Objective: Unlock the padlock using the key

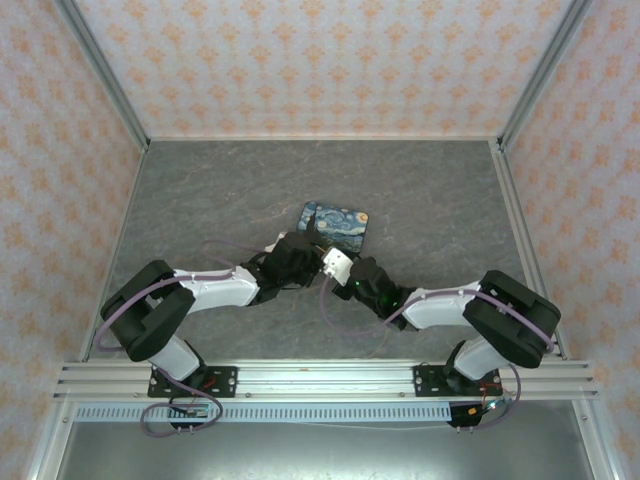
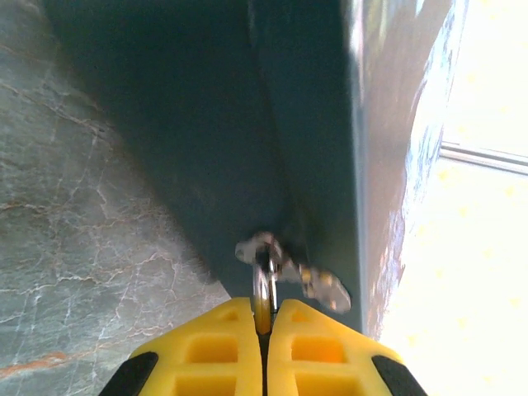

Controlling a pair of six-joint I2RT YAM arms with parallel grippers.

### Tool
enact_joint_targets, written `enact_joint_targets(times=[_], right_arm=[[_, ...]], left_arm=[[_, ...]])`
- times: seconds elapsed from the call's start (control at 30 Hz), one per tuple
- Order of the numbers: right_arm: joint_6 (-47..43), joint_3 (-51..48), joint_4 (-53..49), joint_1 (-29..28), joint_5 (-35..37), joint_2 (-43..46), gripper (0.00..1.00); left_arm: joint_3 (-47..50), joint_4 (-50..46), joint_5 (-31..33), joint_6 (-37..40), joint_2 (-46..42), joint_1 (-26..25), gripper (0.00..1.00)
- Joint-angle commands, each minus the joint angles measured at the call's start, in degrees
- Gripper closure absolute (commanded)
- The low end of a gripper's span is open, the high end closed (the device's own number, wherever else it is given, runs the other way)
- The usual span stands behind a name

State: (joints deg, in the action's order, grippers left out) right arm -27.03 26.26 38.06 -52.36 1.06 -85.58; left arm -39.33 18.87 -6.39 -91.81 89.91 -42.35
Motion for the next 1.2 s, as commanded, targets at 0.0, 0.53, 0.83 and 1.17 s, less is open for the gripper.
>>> enact_joint_targets(times=[0.0,0.53,0.83,1.17], right_arm=[[11.14,0.90,7.83,0.54,-3.59,-1.31,1.00],[32.21,-0.09,12.66,2.44,-3.93,-4.71,1.00],[43.92,-0.05,4.96,4.34,-4.40,-0.15,1.00],[68.85,-4.28,9.81,5.25,-7.55,-2.76,1.00]], left_arm=[[-0.31,3.54,-0.75,0.17,-0.52,-0.70,1.00],[0.07,3.10,0.21,0.86,-0.60,-0.76,0.98],[0.24,-3.97,3.46,4.47,-4.11,-0.10,0.58],[-0.96,-18.98,10.27,12.30,-14.52,0.64,0.40]])
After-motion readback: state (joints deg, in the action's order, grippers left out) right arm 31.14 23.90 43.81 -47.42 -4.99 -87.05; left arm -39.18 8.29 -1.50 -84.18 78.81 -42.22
